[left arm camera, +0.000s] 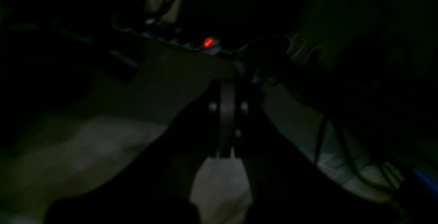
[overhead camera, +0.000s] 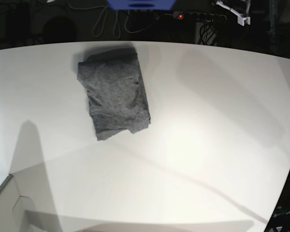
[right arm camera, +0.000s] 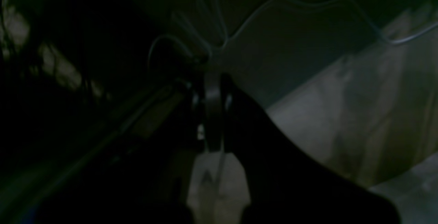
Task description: Layout the t-shirt on the table in an organized manner, then fold the t-shirt properly
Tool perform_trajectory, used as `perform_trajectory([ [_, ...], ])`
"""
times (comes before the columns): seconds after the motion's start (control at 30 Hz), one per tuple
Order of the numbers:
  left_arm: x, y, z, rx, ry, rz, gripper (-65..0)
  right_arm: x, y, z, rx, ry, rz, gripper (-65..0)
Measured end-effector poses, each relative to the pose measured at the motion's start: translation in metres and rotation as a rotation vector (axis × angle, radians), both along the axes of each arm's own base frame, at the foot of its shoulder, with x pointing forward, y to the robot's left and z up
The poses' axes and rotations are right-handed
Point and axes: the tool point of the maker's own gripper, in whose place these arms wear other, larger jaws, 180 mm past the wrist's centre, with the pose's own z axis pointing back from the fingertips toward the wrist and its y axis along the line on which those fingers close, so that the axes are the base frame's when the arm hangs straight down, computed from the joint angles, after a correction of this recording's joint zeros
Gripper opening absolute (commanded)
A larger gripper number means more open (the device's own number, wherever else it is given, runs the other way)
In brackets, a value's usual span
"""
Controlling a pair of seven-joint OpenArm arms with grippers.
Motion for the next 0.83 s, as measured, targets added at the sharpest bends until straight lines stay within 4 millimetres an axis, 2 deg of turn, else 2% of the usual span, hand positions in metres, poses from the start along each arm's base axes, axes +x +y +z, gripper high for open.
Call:
perform_trajectory([
  [0.07, 0.002, -0.01, -0.01, -0.043, -0.01, 0.042, -65.0, -0.007, 0.024, -0.01, 0.018, -0.009, 0.019, -65.0],
  [0.17, -0.001, -0.025, -0.018, -0.083, -0.006, 0.061, -65.0, -0.016, 0.044, -0.023, 0.022, -0.008, 0.043, -65.0],
  [0.23, -0.004, -0.037, -0.019, -0.095, -0.01, 0.0, -65.0, -0.021, 0.053, -0.029, 0.006, 0.003, 0.068, -65.0],
  [0.33, -0.02, -0.034, -0.034, 0.064, 0.091, -0.103, -65.0, -0.031, 0.047, -0.032, -0.134, 0.077, 0.16, -65.0],
  [0.47, -0.033, -0.031, -0.046, 0.252, 0.188, -0.158, -65.0, -0.034, 0.035, -0.03, -0.319, 0.204, 0.441, -65.0],
  [0.57, -0.035, -0.047, -0.053, 0.254, 0.247, -0.159, -65.0, -0.027, 0.027, -0.027, -0.43, 0.248, 0.599, -65.0],
  [0.67, -0.026, -0.062, -0.055, 0.224, 0.234, -0.161, -65.0, -0.02, 0.036, -0.028, -0.432, 0.237, 0.637, -65.0],
  [0.73, -0.024, -0.061, -0.055, 0.227, 0.228, -0.159, -65.0, -0.018, 0.044, -0.029, -0.419, 0.234, 0.64, -65.0],
  [0.83, -0.027, -0.053, -0.054, 0.244, 0.239, -0.154, -65.0, -0.014, 0.044, -0.029, -0.421, 0.223, 0.656, -65.0],
])
